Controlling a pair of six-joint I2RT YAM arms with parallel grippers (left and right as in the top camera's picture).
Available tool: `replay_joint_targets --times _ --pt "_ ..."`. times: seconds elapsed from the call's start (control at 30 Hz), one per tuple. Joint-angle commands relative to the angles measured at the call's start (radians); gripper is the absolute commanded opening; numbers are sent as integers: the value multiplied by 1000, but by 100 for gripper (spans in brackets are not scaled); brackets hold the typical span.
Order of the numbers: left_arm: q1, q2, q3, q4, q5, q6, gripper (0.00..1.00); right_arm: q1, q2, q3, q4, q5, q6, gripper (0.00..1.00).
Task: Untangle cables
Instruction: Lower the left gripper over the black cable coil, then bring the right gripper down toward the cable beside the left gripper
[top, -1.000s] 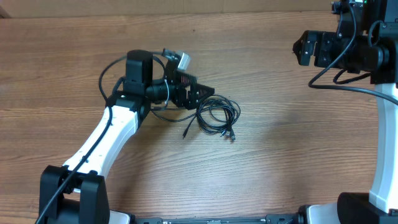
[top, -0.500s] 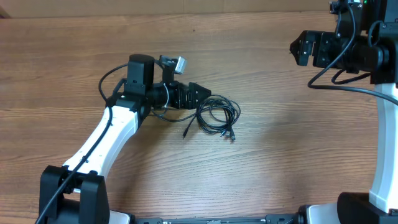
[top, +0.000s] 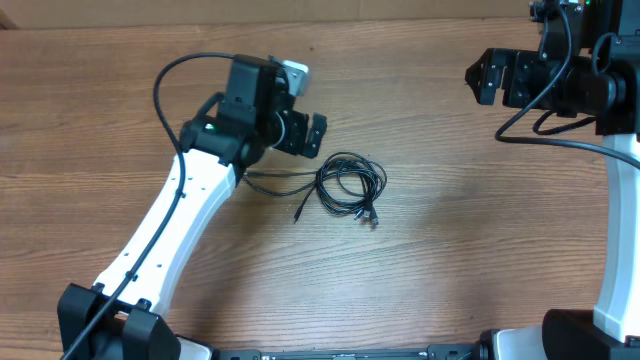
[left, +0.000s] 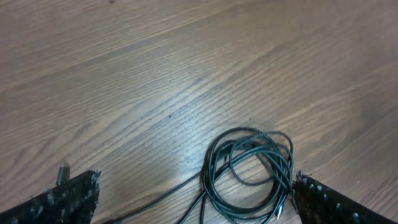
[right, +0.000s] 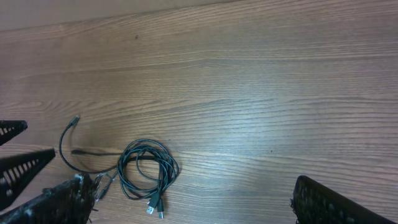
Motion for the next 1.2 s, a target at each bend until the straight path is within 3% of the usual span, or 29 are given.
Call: replay_joint_targets --times 0.0,0.23,0.57,0.93,1.17 --pt "-31 42 50 -100 -55 152 100 5 -22 16 3 -5 2 100" --pt "-43 180 55 -220 -48 179 100 5 -15 16 -41 -5 2 100" --pt "-49 243 57 -224 104 192 100 5 25 -132 -78 -6 38 100" --pt "-48 243 58 -190 97 194 100 5 32 -552 197 -200 76 100" --pt "-47 243 63 -174 -40 119 100 5 32 -713 348 -360 -31 100"
